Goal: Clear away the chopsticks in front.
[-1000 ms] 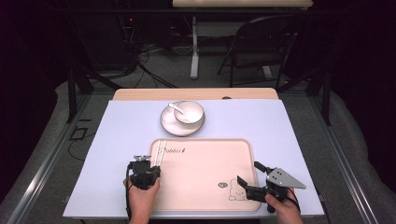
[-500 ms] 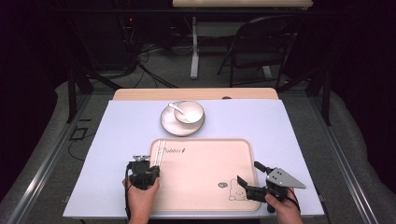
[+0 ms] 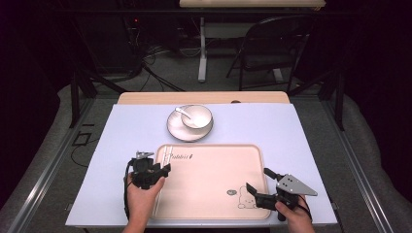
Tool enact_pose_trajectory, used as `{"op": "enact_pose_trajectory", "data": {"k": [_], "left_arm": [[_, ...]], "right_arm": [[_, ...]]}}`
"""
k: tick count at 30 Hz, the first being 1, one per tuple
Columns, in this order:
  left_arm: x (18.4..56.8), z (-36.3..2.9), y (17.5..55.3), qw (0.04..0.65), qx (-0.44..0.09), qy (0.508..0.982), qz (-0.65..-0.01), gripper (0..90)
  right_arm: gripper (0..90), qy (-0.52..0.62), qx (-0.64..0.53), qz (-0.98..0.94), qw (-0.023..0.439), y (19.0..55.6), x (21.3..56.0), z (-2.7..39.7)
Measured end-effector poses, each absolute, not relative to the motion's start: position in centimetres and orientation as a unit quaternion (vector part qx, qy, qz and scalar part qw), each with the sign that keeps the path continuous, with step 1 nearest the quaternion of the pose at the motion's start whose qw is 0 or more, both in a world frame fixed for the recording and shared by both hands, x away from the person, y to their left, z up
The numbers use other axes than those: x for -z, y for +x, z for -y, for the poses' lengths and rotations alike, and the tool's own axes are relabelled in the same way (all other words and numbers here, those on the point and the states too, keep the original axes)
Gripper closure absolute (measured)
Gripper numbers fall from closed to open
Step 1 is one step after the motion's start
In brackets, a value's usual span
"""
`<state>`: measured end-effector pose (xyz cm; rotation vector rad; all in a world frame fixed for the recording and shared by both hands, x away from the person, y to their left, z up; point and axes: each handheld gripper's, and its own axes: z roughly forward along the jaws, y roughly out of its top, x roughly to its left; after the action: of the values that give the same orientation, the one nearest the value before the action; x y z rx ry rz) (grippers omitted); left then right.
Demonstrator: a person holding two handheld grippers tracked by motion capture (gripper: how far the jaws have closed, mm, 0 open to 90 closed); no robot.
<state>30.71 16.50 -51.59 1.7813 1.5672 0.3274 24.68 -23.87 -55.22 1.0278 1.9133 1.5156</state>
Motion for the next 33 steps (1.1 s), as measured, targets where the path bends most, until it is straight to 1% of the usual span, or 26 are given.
{"op": "enact_pose_trajectory", "data": {"k": [3,6,9,13,18,23,30,33], "left_arm": [[50.9,-16.6,31.7,0.373,-0.134,0.702,-0.592,52.4],[50.2,-16.7,32.4,0.363,-0.139,0.717,-0.579,49.8],[49.6,-16.9,33.1,0.361,-0.139,0.723,-0.572,46.3],[48.8,-17.2,33.9,0.368,-0.144,0.729,-0.559,43.9],[48.0,-17.2,34.8,0.358,-0.148,0.739,-0.55,42.5],[47.4,-17.0,35.4,0.349,-0.14,0.748,-0.547,44.0],[46.9,-16.8,36.1,0.353,-0.13,0.75,-0.545,43.8],[46.5,-17.0,36.7,0.351,-0.128,0.75,-0.545,42.3]], "right_arm": [[14.2,0.378,-0.554,-0.7,0.245,24.7,55.2,24.0],[14.2,0.379,-0.554,-0.7,0.244,24.7,55.2,24.0],[14.2,0.376,-0.554,-0.701,0.246,24.7,55.2,23.9],[14.2,0.377,-0.554,-0.701,0.246,24.7,55.2,24.0],[14.2,0.376,-0.554,-0.701,0.246,24.7,55.2,23.9],[14.2,0.377,-0.553,-0.701,0.247,24.7,55.2,24.0],[14.2,0.376,-0.553,-0.701,0.247,24.7,55.2,23.9],[14.2,0.377,-0.553,-0.701,0.247,24.7,55.2,23.9]]}}
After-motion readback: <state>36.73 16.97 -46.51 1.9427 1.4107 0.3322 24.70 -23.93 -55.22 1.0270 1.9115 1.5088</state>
